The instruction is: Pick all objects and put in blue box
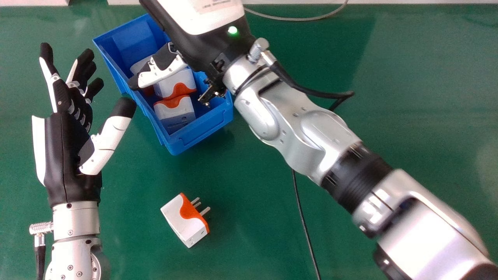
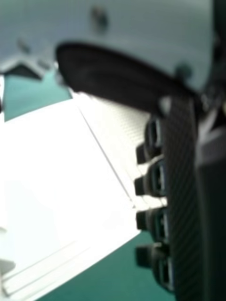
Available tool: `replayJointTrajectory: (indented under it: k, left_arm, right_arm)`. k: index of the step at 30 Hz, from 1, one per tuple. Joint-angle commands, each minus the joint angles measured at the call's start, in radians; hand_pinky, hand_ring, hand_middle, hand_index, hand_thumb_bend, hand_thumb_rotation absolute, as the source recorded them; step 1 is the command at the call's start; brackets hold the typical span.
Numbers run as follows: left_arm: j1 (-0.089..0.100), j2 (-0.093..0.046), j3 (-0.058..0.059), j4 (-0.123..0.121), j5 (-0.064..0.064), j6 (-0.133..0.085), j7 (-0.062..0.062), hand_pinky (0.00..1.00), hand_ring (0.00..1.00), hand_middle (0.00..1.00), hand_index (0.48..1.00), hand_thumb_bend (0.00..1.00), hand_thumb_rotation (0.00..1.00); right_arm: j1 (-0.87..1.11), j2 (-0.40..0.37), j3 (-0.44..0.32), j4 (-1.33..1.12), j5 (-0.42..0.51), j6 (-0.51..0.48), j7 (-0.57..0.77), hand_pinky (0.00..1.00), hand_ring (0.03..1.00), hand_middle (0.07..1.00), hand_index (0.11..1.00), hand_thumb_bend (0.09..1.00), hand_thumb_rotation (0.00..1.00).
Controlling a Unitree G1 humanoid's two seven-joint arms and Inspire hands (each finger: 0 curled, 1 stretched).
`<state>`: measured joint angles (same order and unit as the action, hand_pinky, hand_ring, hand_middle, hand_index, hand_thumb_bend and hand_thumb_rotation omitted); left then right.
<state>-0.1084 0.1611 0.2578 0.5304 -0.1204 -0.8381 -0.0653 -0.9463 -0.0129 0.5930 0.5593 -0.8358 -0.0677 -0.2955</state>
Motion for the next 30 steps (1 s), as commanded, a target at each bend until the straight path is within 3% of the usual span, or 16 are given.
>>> replayJointTrajectory:
  k: [1,5,9,11,13,16,18,21,24,28,30]
  left_arm:
    - [0.019,-0.005,-0.003,-0.042,-0.029,-0.011,-0.018,0.9,0.94,0.93,0.917,0.87,0.54]
    - [0.025,-0.006,-0.001,-0.043,-0.026,-0.014,-0.02,0.9,0.94,0.93,0.923,0.87,0.53]
    - [0.027,-0.001,0.002,-0.037,0.002,-0.028,-0.008,0.9,0.93,0.93,0.918,0.85,0.54]
    - [0.029,-0.001,0.002,-0.041,0.002,-0.022,-0.007,0.9,0.93,0.93,0.915,0.84,0.55]
    - [0.033,-0.004,-0.002,-0.05,-0.007,-0.009,-0.012,0.9,0.93,0.93,0.915,0.84,0.55]
    - [0.037,-0.007,-0.004,-0.055,-0.009,-0.002,-0.014,0.9,0.94,0.93,0.918,0.85,0.55]
    - [0.037,-0.007,-0.004,-0.055,-0.007,0.0,-0.012,0.9,0.93,0.93,0.916,0.85,0.55]
    - [0.038,-0.009,-0.004,-0.065,-0.017,0.011,-0.022,0.9,0.93,0.93,0.915,0.85,0.55]
    - [0.041,-0.015,-0.004,-0.075,-0.022,0.023,-0.028,0.91,0.94,0.93,0.916,0.86,0.54]
    - [0.04,-0.016,-0.006,-0.075,-0.029,0.023,-0.037,0.91,0.94,0.94,0.918,0.85,0.54]
    - [0.04,-0.016,-0.006,-0.076,-0.027,0.023,-0.034,0.91,0.95,0.94,0.919,0.85,0.54]
  right_arm:
    - [0.104,-0.062,-0.038,-0.377,-0.021,0.151,0.256,1.0,1.0,1.0,1.0,1.0,0.33]
    - [0.248,-0.181,-0.041,-0.794,-0.07,0.344,0.699,1.0,1.0,1.0,1.0,1.0,0.31]
    - [0.381,-0.27,-0.022,-1.047,-0.085,0.454,0.998,0.97,0.996,1.0,0.995,1.0,0.31]
    - [0.425,-0.286,0.007,-1.112,-0.112,0.493,1.119,0.91,0.98,0.991,0.976,1.0,0.29]
    - [0.475,-0.273,0.053,-1.144,-0.142,0.535,1.205,0.89,0.97,0.982,0.967,1.0,0.29]
    - [0.554,-0.238,0.15,-1.138,-0.229,0.539,1.242,0.77,0.892,0.909,0.89,0.965,0.23]
    - [0.586,-0.216,0.206,-1.124,-0.304,0.52,1.252,0.74,0.871,0.891,0.865,0.903,0.2]
    - [0.609,-0.169,0.298,-1.062,-0.371,0.469,1.268,0.73,0.869,0.894,0.859,0.851,0.14]
    - [0.626,-0.122,0.335,-1.008,-0.368,0.434,1.262,0.71,0.888,0.92,0.854,0.848,0.17]
    - [0.627,-0.087,0.345,-0.945,-0.35,0.384,1.229,0.71,0.916,0.94,0.854,0.862,0.18]
    - [0.624,-0.079,0.343,-0.918,-0.345,0.363,1.209,0.71,0.927,0.949,0.863,0.867,0.21]
